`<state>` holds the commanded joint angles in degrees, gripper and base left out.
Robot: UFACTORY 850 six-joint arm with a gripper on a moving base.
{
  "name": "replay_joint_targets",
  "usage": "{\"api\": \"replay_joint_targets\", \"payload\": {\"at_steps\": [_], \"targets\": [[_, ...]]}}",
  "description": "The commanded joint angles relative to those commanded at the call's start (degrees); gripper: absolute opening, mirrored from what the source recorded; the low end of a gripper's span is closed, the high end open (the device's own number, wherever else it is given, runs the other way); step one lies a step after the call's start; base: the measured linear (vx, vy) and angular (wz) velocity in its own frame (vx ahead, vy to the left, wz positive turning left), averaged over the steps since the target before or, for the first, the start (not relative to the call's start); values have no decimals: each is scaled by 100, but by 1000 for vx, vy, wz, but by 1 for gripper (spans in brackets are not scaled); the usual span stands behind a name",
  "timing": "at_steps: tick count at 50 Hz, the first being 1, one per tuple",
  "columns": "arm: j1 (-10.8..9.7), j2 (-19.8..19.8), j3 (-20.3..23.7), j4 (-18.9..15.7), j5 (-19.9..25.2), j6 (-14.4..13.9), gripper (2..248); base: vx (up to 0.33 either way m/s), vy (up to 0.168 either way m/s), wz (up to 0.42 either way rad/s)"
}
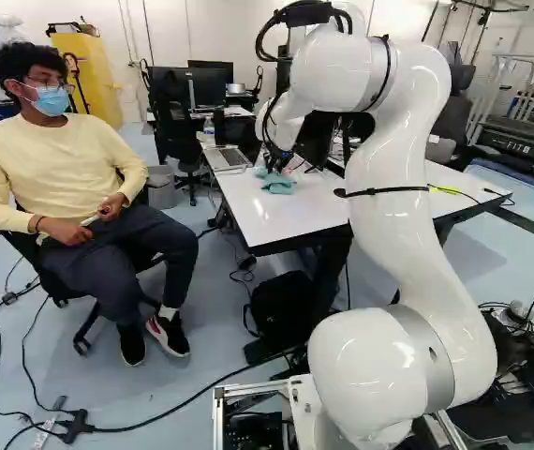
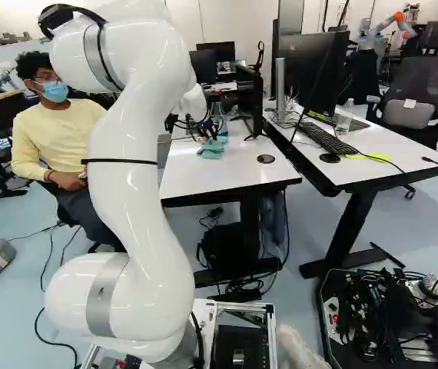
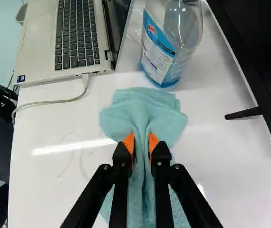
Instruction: Clean the table with the green towel
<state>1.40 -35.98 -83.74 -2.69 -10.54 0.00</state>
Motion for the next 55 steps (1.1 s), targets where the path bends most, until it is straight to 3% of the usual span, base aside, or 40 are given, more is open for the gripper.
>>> {"api": "replay_joint_targets", "payload": {"at_steps": [21,41,55], "targets": [[0,0,0,0,-336,0,56,0,0,0],[0,-7,-10,0,-374,0,56,0,0,0],[74,-222,-312,0,-374,0,56,0,0,0]]}}
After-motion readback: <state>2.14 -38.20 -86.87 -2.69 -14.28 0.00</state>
